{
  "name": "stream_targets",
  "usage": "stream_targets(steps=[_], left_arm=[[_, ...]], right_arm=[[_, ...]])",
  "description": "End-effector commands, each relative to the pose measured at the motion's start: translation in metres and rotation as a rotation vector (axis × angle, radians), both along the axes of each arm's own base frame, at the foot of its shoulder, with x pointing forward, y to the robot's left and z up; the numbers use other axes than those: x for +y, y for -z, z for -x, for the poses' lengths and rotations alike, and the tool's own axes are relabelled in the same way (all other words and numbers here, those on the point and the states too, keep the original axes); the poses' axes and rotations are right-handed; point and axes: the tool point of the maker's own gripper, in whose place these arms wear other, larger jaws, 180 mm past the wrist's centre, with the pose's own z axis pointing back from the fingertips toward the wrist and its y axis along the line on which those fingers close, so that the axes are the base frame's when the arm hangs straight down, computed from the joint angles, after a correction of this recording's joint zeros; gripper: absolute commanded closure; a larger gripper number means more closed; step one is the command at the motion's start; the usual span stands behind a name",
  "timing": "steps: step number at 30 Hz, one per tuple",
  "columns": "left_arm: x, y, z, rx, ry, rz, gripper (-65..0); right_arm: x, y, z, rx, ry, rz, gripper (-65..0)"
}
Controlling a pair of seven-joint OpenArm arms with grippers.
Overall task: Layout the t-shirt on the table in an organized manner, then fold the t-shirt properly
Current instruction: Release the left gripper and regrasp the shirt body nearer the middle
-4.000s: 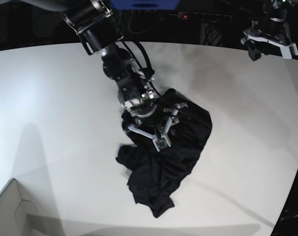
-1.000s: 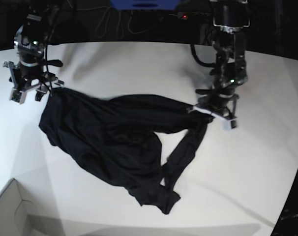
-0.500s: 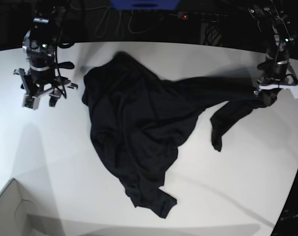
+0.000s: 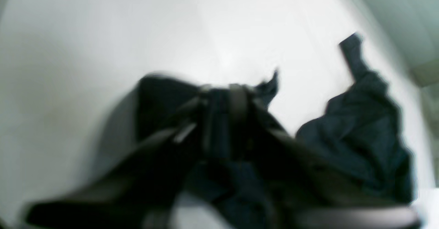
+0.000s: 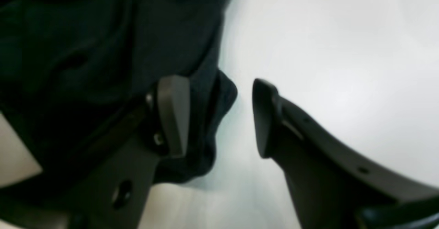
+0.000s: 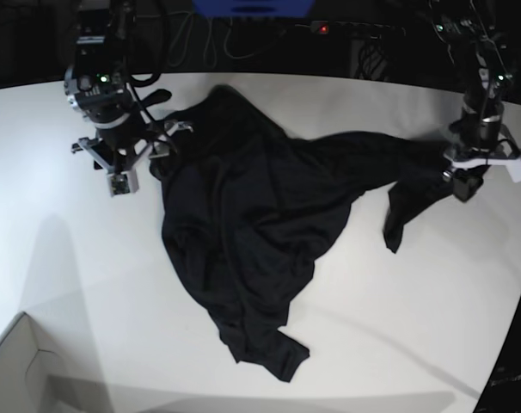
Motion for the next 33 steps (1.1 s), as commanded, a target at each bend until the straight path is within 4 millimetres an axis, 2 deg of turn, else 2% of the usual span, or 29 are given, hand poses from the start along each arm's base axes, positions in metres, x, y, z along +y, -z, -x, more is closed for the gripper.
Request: stream_targets(steps=[1,3,5,8,14,19,23,31,33], left_arm=[[0.002,-0.015,-0.004,-0.051,0.002,-0.007,-22.0],[0.0,-0.018,-0.007,-0.072,0.007,0.018,-29.9],[-0.005,-0.024,-0.015,-0.1,0.021,0.041,-37.0],[-0.023,-0.028,-0.032,-0.117,0.071,0.041,-42.0],[-0.069,-0.029,-0.069,-0.105,0.198,-0.041,-42.1],[-0.089,0.002,-0.091,-0.031,0.251,-0.044,-42.1],[-0.1,0.016,-0.104,0.0,0.278,-0.025,-42.1],[-0.124,0.034,-0.115,0.043,0.34,-0.003,-42.2],[-0.132,0.034,-0.118,0.044,0.359,-0.003,-42.2]], right_arm=[[0.002,-0.004,-0.004,-0.023,-0.011,-0.004,-32.7],[0.001,0.0,-0.01,-0.014,-0.007,-0.005,-35.4],[0.001,0.015,-0.01,0.023,-0.004,-0.01,-37.3],[-0.002,0.027,-0.007,0.056,-0.008,-0.004,-37.4],[0.0,0.027,-0.007,0.058,-0.01,-0.007,-37.4],[-0.001,0.008,-0.01,0.008,-0.015,0.002,-37.6],[0.001,0.003,-0.008,-0.004,-0.019,0.002,-37.6],[0.013,0.041,0.003,0.1,-0.044,-0.025,-37.1],[0.013,0.043,0.002,0.105,-0.044,-0.025,-35.2]])
